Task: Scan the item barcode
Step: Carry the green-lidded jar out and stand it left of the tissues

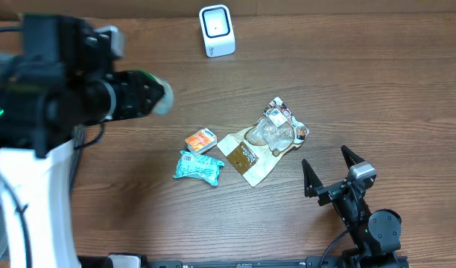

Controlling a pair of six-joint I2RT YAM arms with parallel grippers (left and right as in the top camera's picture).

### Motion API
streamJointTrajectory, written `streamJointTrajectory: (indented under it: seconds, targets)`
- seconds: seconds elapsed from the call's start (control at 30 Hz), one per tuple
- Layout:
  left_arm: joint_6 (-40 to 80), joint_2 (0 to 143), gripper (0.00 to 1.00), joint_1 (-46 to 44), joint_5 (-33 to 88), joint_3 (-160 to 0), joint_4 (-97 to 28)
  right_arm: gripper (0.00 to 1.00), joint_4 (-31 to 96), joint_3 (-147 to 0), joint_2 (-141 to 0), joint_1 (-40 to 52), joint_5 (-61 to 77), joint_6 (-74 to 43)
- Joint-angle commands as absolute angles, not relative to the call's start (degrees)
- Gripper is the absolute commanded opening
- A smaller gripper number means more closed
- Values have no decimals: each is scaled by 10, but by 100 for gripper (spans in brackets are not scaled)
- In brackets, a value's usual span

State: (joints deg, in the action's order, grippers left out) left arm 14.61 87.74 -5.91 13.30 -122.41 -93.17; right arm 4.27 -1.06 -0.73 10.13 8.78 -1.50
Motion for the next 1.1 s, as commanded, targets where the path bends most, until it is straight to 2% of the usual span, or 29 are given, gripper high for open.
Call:
streamJointTrajectory:
  seconds: [0.0,0.2,0.53,0.93,1.07]
  targets:
    - [151,900,45,-95,56,-1173,-924,100,40,-5,-2,99,89,-15]
    - [155,941,45,-117,6,-1071,-880,100,40,-5,-2,99,89,-15]
    - [166,1031,46,-117,15,-902,-731,100,40,-5,-2,99,89,-15]
    - [173,1099,45,-117,14,-867,-685,100,40,-5,-2,99,89,-15]
    - [181,1099,46,-117,-19,-867,-680,100,40,-5,-2,99,89,-15]
